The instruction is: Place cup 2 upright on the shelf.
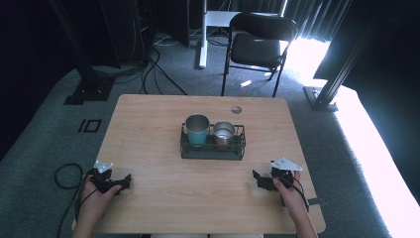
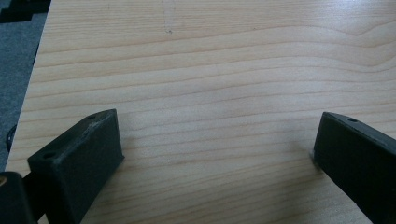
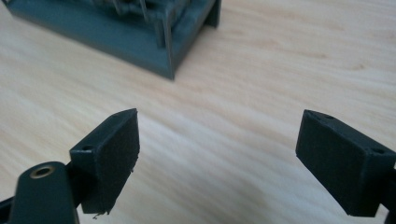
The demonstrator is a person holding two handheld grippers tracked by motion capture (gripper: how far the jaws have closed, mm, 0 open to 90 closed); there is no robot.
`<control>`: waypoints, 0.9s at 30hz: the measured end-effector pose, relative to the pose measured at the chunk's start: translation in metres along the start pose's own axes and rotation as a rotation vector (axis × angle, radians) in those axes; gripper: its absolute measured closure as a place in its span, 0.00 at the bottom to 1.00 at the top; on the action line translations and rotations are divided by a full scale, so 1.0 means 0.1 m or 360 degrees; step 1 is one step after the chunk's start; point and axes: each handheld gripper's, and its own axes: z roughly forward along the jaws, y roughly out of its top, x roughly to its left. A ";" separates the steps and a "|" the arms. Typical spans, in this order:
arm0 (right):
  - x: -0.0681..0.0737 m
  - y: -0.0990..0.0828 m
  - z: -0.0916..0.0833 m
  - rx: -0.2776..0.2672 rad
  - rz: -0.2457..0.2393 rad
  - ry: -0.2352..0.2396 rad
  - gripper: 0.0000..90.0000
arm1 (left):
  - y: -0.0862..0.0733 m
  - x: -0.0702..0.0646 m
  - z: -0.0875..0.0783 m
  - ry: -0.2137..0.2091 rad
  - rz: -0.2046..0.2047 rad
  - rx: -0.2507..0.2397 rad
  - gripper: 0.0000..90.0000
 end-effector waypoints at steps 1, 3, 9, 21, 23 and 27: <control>-0.01 -0.02 -0.01 0.0007 0.0004 -0.0006 0.15 | 0.00 0.00 0.00 0.0000 0.0000 0.0001 0.02; -0.04 -0.07 -0.03 0.0014 0.0017 -0.0016 0.15 | 0.00 0.00 0.00 0.0000 0.0000 0.0000 0.02; -0.09 -0.20 -0.09 0.0067 -0.0008 -0.0036 0.15 | 0.00 0.00 0.00 0.0000 0.0001 0.0001 0.02; -0.19 -0.37 -0.22 0.0157 -0.0055 -0.0048 0.14 | 0.00 0.00 0.00 0.0000 0.0000 0.0000 0.02; -0.22 -0.38 -0.23 0.0180 -0.0054 -0.0041 0.14 | 0.00 0.00 0.00 0.0000 0.0000 0.0000 0.02; -0.27 -0.43 -0.28 0.0205 0.0017 -0.0062 0.14 | 0.00 0.00 0.00 0.0000 0.0000 0.0001 0.02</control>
